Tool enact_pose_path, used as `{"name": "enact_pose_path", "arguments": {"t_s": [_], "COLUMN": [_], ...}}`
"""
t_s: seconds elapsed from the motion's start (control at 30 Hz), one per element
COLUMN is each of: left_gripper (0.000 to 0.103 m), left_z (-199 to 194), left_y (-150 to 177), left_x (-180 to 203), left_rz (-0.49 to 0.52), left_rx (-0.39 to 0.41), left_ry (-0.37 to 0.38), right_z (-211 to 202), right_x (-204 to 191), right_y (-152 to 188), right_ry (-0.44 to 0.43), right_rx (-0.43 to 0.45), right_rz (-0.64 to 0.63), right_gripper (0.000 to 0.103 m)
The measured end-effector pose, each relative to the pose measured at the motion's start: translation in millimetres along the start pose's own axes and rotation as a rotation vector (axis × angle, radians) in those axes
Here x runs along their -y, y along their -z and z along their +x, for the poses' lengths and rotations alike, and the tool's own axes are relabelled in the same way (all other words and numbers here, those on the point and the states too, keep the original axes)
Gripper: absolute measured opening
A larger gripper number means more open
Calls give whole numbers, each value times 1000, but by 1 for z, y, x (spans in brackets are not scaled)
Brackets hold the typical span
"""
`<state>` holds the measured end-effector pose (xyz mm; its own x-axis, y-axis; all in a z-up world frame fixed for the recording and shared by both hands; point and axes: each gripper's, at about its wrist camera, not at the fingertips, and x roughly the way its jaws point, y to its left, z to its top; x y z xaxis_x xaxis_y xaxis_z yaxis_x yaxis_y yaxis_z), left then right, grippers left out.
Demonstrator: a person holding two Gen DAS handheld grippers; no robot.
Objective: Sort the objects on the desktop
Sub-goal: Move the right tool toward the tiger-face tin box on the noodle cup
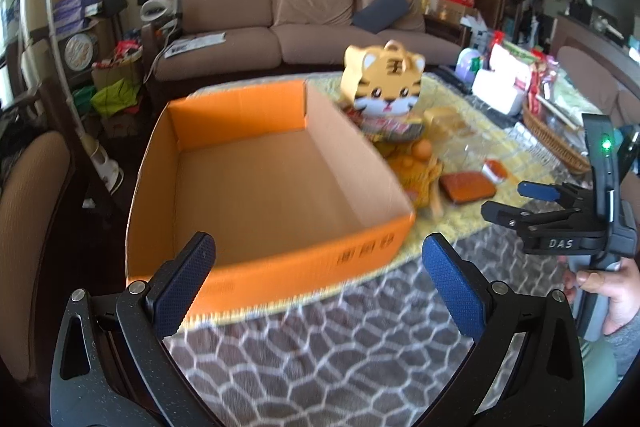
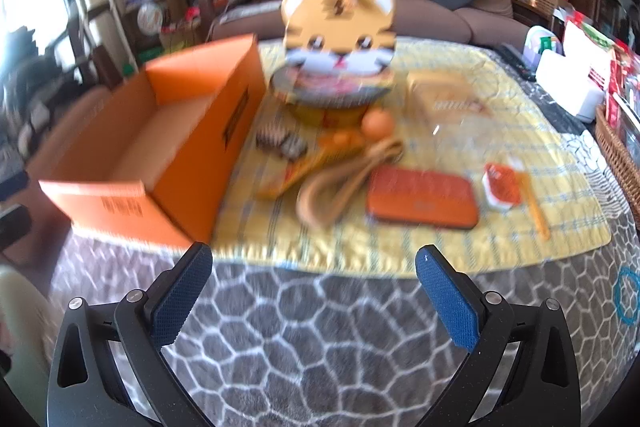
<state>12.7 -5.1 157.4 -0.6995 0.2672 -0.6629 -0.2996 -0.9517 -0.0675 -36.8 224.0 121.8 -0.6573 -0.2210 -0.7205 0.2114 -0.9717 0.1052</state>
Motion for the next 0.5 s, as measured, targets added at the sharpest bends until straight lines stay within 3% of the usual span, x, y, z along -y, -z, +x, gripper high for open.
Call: {"name": "enact_pose_path", "arguments": {"t_s": [0.23,0.5], "left_gripper": [103,103], "left_z": [28,93], "left_y": [-66,-124], "left_x": [14,25], "left_rz": [58,80], "left_rx": [35,-7], "left_ry": [18,33], "right_z": [-7,-4], "right_x": [43,93], "right_y": [-58,-104], "right_ry": [11,62], "right_rx": [46,67], "right_rz": [39,57], "right_gripper": [103,103]}}
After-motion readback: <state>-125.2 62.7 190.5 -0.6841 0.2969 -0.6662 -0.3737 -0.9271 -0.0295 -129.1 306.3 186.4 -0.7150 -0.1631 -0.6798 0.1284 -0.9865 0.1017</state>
